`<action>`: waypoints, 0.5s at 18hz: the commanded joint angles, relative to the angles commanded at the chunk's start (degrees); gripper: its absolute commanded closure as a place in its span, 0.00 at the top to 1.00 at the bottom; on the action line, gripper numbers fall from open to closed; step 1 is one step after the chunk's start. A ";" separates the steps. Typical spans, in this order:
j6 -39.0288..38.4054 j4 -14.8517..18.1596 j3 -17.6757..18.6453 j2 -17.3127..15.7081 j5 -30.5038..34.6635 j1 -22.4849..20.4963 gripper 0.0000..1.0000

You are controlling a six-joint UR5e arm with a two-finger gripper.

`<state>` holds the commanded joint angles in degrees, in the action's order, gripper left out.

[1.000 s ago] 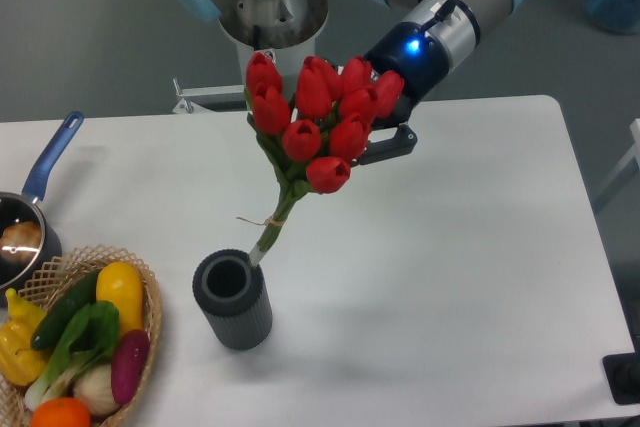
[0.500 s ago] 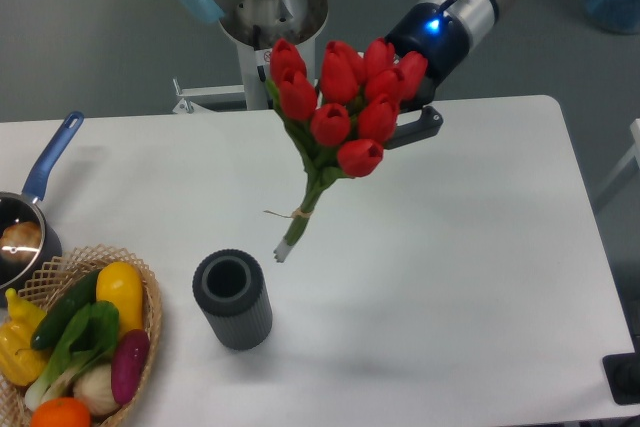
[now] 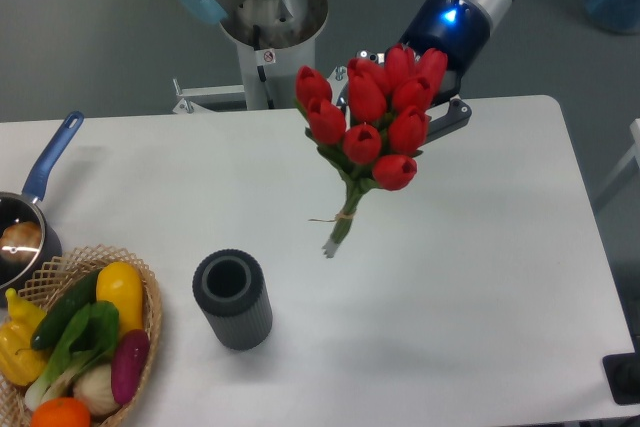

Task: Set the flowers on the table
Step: 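Lift the red tulip bouquet up out of the black vase with the gripper, then swing the held tulips sideways and tilt them horizontal over the table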

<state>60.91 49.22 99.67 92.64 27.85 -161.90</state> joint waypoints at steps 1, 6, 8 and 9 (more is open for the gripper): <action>-0.09 0.09 0.00 -0.18 0.45 0.18 0.31; 0.09 0.35 1.23 -1.85 8.51 0.79 0.31; 1.66 0.44 2.02 -2.38 11.95 2.54 0.29; 2.45 0.44 2.63 -2.55 13.01 2.72 0.29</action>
<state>63.36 49.66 102.30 90.09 40.86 -159.17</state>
